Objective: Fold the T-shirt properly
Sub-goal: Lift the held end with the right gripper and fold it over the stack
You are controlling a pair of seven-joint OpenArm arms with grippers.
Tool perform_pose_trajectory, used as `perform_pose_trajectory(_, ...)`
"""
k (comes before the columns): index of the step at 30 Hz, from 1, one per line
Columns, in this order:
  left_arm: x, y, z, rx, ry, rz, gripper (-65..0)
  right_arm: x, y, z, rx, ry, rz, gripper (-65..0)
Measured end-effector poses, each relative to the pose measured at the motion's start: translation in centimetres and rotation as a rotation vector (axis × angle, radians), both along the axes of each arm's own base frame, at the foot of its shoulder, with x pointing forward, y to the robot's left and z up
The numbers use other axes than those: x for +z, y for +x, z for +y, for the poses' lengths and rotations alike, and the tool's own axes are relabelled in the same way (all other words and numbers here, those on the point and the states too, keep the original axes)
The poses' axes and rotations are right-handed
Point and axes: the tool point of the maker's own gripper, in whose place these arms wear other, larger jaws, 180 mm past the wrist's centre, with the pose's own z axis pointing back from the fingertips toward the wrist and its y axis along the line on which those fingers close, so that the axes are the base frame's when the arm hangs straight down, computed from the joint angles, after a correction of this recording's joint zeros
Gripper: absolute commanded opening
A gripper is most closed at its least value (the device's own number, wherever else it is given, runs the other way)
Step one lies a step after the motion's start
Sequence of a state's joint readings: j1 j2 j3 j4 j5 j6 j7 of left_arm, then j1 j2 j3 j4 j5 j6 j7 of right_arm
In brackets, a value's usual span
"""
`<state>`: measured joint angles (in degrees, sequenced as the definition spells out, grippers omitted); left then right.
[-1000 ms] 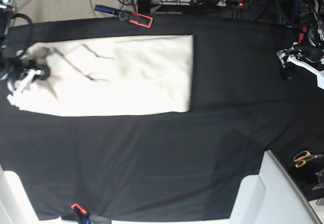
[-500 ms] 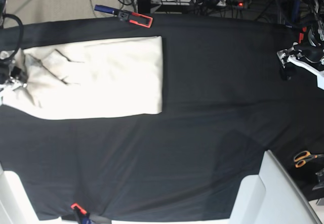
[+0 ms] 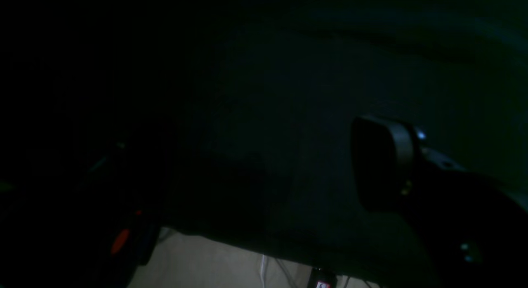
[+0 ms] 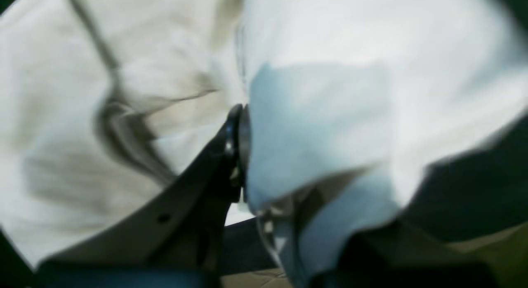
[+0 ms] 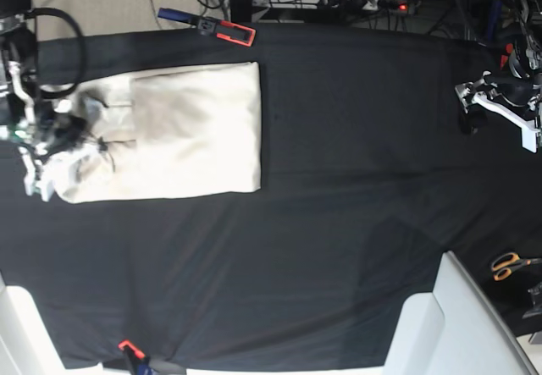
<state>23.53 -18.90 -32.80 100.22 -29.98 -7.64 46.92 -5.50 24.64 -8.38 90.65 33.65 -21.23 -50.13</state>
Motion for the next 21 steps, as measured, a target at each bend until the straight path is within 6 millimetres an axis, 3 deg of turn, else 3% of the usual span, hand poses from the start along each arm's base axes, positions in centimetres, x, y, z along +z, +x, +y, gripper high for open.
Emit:
perform_pose_trajectory(4,0.0,0.0,0.0,0.000,0.000,0.000,0.0,0.6,-0.6,4.0,0.007,0.018,0.005,-64.7)
perform_pose_trajectory(11,-0.1,-0.1,0.0,-0.001,-0.001,0.002,0.0,0.5,-1.7,8.7,0.030,0.054,0.083,-64.7)
perform_pose_trajectory(15,-0.1,-0.2,0.1,0.003,0.003,0.006,0.0,-0.1,-2.8,11.9,0.133,0.062,0.121,-64.7)
perform_pose_trajectory(21,0.0,-0.2,0.2,0.003,0.005,0.006,0.0,0.7,-2.3,15.8,0.265,0.059,0.119,-64.7)
